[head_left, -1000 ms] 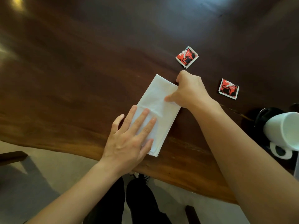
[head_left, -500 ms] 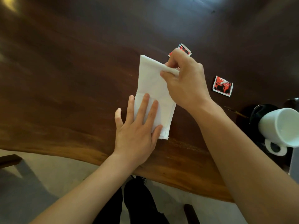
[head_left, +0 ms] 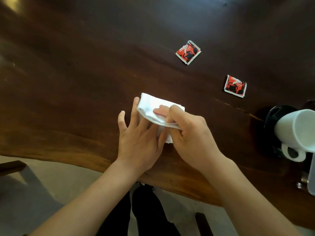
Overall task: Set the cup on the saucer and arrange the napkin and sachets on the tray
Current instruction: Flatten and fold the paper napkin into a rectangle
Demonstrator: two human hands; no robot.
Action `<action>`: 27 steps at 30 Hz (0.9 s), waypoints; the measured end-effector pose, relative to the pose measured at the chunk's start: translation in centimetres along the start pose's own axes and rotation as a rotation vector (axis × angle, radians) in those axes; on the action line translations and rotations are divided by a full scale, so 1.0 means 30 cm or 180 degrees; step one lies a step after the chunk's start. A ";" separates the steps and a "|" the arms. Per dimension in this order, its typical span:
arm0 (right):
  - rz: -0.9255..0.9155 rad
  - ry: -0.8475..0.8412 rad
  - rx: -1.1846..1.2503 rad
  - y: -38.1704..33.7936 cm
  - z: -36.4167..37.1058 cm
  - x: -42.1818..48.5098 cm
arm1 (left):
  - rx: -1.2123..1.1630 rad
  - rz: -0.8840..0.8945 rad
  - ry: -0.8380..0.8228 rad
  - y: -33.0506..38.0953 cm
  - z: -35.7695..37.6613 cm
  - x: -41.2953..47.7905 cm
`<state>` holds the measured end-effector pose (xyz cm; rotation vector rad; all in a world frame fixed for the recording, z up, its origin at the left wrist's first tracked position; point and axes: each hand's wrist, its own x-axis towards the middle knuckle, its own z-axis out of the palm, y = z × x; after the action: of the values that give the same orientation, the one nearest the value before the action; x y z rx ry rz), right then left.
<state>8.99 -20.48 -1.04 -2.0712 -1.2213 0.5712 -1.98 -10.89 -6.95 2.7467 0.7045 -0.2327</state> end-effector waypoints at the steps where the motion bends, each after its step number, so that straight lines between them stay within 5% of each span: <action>1: 0.0124 -0.0080 -0.0020 0.017 0.008 -0.009 | -0.0029 -0.0025 0.0017 0.004 -0.003 -0.001; 7: 0.0055 -0.0029 -0.0429 0.030 0.076 -0.038 | -0.1396 0.0219 0.0483 -0.089 -0.046 -0.028; 11: 0.0018 0.0108 -0.0500 0.025 0.107 -0.045 | -0.2150 -0.0806 0.1271 -0.174 -0.135 -0.034; 14: 0.0072 0.0116 -0.0573 0.035 0.122 -0.042 | -0.2048 -0.0515 0.1343 -0.151 -0.181 0.012; 20: 0.0097 -0.0370 -0.0915 0.041 0.120 -0.040 | -0.1147 0.0468 0.0558 -0.090 -0.121 0.118; 27: 0.0178 -0.0997 -0.1449 0.028 0.115 -0.073 | -0.0234 0.0483 0.0445 -0.140 -0.040 0.124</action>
<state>6.20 -21.62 -3.94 -2.4641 -1.5946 0.7158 -0.74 -5.34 -7.69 2.7487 0.5235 0.0180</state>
